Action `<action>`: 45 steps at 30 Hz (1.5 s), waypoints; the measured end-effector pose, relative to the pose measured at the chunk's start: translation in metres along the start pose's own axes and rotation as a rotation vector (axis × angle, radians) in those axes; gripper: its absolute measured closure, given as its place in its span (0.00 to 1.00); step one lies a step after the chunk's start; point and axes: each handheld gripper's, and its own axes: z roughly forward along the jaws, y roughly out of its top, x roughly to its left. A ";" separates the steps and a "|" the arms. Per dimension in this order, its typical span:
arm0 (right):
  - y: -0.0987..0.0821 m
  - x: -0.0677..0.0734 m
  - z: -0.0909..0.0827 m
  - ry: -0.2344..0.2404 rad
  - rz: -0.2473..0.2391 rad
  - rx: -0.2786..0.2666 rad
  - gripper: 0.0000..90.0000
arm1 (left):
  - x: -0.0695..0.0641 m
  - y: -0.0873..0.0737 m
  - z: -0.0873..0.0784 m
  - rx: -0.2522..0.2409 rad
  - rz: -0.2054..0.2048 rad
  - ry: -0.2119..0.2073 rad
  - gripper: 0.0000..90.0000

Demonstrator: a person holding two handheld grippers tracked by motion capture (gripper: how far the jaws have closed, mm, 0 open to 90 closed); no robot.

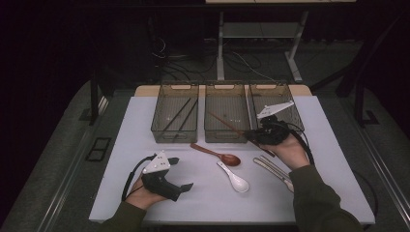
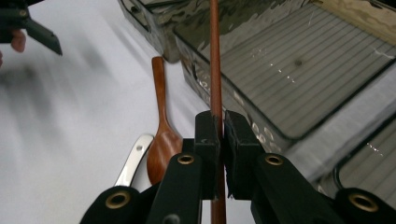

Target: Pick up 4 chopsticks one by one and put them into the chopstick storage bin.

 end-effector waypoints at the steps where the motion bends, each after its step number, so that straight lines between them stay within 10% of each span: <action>1: 0.003 0.000 0.002 -0.004 0.002 0.002 0.94 | 0.000 0.000 0.000 0.003 0.003 0.000 0.00; 45: 0.121 0.019 0.121 -0.029 0.060 0.090 0.94 | -0.004 0.001 0.002 0.007 0.026 0.017 0.00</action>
